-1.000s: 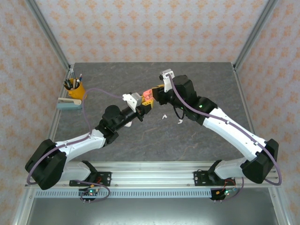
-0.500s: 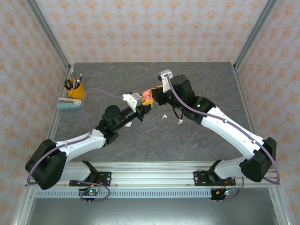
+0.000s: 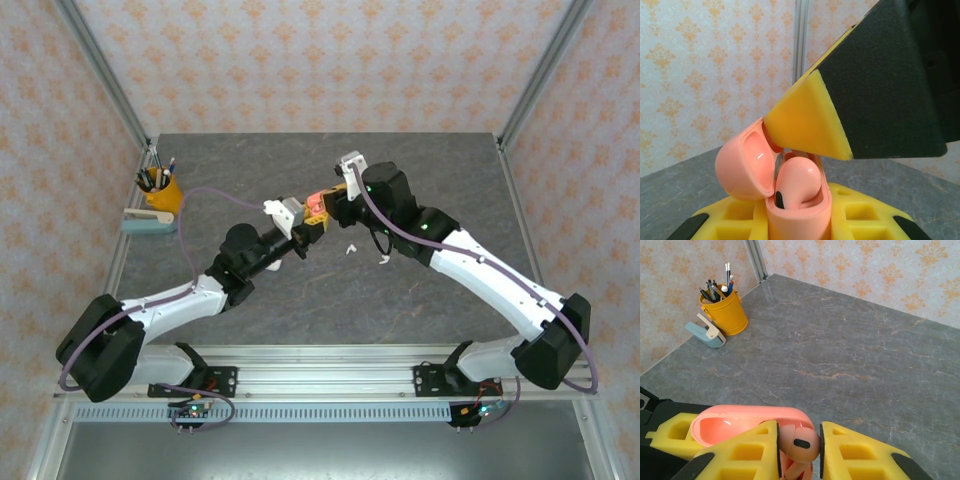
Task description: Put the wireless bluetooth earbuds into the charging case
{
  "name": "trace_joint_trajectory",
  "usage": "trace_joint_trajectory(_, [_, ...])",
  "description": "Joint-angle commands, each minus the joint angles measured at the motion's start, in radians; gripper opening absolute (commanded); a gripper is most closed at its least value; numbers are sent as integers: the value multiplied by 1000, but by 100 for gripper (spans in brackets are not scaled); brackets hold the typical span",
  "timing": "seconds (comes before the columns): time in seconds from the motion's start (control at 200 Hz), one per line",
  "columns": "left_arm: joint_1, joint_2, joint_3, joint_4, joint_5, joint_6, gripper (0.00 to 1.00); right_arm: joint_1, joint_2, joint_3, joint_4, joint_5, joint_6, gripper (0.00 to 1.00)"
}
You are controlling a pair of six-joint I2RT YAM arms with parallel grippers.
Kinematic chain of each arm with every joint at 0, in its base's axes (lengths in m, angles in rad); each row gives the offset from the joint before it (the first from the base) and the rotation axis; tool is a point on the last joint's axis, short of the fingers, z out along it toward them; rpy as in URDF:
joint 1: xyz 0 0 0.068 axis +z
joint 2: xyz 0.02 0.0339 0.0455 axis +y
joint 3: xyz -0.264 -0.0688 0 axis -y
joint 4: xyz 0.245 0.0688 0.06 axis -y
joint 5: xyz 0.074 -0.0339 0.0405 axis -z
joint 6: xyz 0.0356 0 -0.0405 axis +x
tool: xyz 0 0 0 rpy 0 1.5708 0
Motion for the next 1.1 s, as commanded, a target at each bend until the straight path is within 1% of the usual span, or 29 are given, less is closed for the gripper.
trace_joint_trajectory(0.0, [-9, 5, 41, 69, 1, -9, 0, 7, -42, -23, -10, -11, -46, 22])
trace_joint_trajectory(0.205, [-9, 14, 50, 73, -1, -10, 0, 17, -60, -39, -12, -16, -61, 22])
trace_joint_trajectory(0.41, [-9, 20, 58, 72, -3, -10, 0, 34, -45, -32, -22, -22, -69, 22])
trace_joint_trajectory(0.671, [-9, 19, 57, 76, -3, -10, 0, 40, -45, -29, -33, 37, -78, 23])
trace_joint_trajectory(0.776, [-9, 19, 55, 78, 1, -13, 0, 39, -45, -22, -40, 75, -83, 24])
trace_joint_trajectory(0.896, [-9, 19, 52, 82, 4, -17, 0, 38, -43, -13, -42, 89, -80, 27])
trace_joint_trajectory(1.011, [-9, 19, 49, 85, 4, -18, 0, 33, -42, -4, -41, 97, -70, 34])
trace_joint_trajectory(1.096, [-10, 20, 47, 89, 4, -18, 0, 28, -42, 3, -35, 100, -60, 35])
